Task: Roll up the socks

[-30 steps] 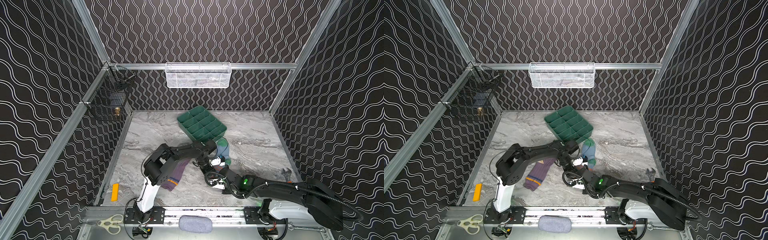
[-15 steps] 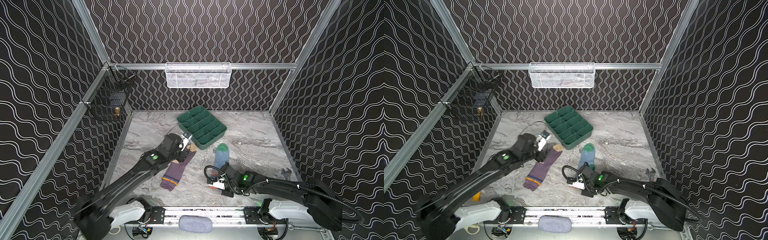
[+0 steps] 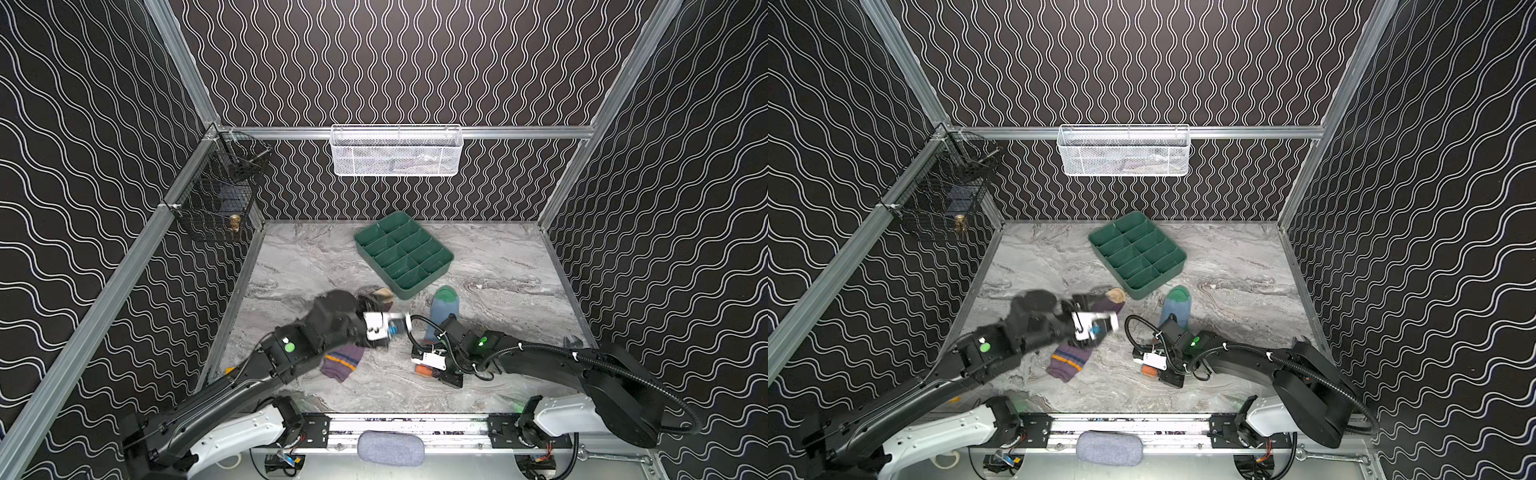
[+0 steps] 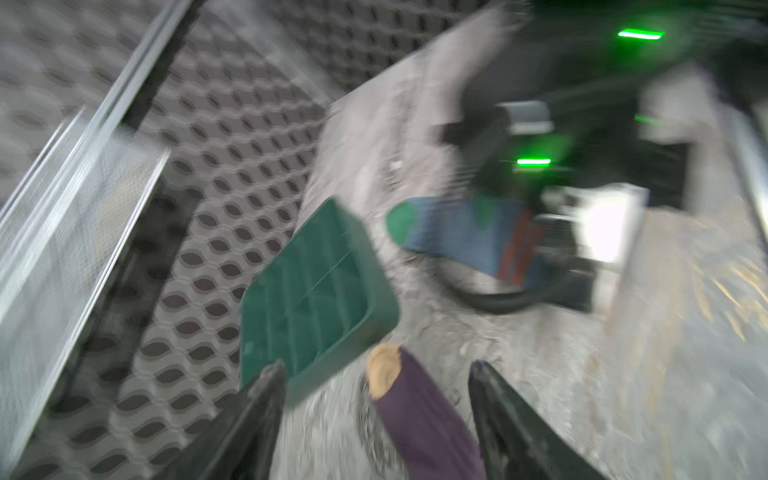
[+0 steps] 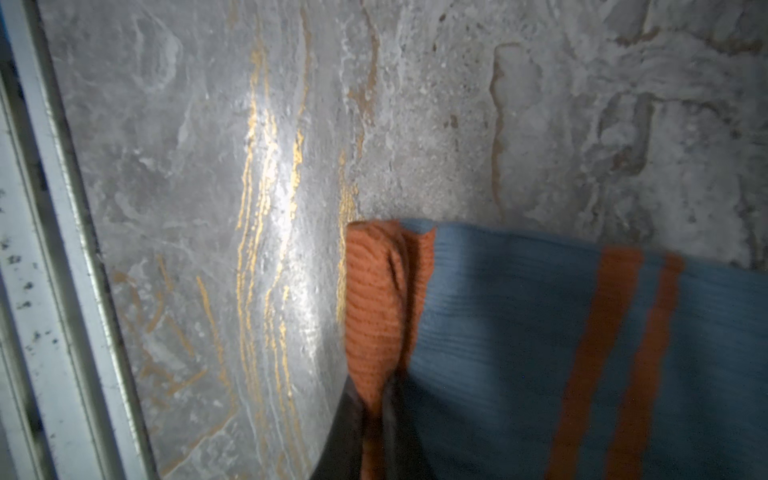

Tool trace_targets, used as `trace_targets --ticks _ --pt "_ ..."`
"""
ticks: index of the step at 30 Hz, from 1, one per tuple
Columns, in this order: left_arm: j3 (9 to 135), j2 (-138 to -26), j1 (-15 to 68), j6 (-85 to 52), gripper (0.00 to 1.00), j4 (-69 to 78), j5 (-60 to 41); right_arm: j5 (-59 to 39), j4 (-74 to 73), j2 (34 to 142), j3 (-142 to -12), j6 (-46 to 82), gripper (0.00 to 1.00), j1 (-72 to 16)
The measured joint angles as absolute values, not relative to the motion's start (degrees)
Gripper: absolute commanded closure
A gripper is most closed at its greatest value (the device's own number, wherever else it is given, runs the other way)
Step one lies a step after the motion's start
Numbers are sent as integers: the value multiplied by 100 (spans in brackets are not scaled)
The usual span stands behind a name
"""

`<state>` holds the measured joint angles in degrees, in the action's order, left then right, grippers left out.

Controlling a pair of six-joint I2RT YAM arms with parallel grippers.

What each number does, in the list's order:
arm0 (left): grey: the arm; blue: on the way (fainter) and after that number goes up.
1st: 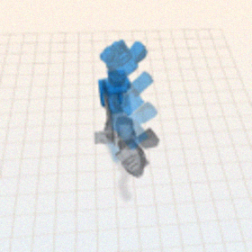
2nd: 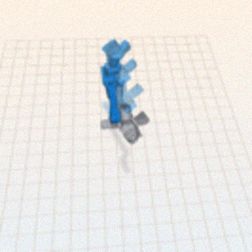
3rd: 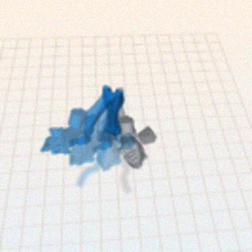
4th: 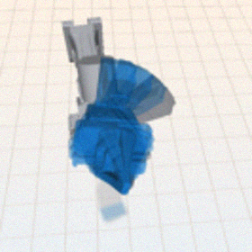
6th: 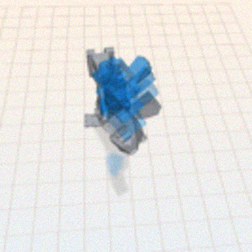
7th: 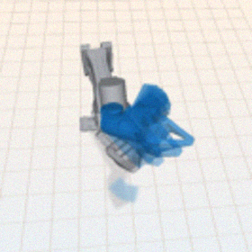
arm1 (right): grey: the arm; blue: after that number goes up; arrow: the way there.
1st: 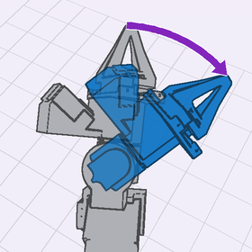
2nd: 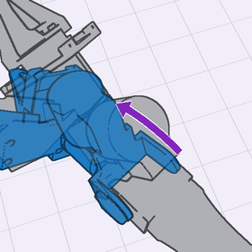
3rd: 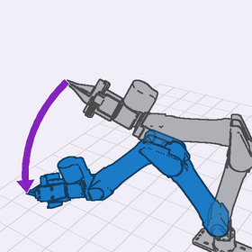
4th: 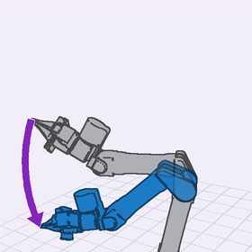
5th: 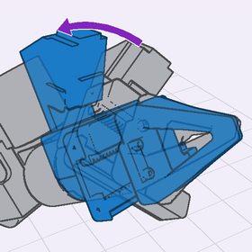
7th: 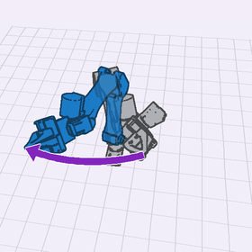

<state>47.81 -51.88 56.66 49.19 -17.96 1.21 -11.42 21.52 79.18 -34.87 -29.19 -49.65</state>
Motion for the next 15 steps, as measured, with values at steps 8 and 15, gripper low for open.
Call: trace_targets --ticks 8,15 --pt "3345 -6051 7422 6296 26 -749 1203 -1382 2290 8114 -3653 -2923 100 -4744" --pt "2989 -7603 7590 6228 33 958 2056 -1568 2742 8427 -4112 -2838 100 -4637"
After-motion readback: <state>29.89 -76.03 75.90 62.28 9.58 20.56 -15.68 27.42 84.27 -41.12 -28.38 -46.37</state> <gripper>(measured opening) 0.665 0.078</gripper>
